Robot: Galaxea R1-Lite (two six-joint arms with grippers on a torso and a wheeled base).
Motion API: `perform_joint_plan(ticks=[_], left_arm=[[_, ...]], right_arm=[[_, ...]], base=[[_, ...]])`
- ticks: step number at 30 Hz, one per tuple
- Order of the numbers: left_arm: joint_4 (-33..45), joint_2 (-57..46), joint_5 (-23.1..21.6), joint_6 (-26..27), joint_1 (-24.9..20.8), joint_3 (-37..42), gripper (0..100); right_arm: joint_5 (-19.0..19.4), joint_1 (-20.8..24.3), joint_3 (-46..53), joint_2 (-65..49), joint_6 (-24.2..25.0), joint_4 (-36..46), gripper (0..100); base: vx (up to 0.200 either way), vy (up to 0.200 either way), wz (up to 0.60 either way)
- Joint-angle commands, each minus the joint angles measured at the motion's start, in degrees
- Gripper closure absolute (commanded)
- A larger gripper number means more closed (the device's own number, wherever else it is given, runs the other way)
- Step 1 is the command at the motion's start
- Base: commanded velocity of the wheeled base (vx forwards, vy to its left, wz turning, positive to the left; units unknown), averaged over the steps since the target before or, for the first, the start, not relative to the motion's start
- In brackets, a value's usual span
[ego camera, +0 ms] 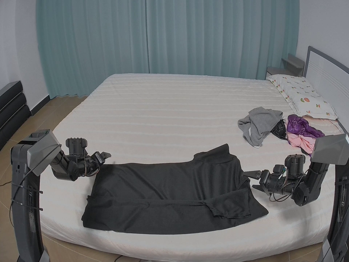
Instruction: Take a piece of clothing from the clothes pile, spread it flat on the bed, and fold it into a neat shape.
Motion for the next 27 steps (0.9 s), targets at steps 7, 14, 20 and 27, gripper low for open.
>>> perform_joint_plan(ticks=[7,14,20,27], left_arm=[[-0.01,0.49,1.6,-0.09,0.04,-0.33,100],[-0.45,-0.75,6.96,-3.26,0.3,0.46,100],[-1.77,-3.91,7.31,-9.41,0.57,1.96,100],[-1.68,-3.73,6.69,-9.67,0.04,2.04,100]], right_arm=[[-0.06,0.04,-0.06,0.08,0.0,-0.04,0],[-3.31,0.65,-3.23,-0.44,0.0,0.14,0],[-9.55,2.85,-10.26,0.7,-0.35,3.65,0],[-11.57,4.87,-23.62,2.81,-5.53,15.52,0]], base=[[0.0,0.0,0.0],[0.0,0.0,0.0],[0.0,0.0,0.0],[0.0,0.0,0.0]])
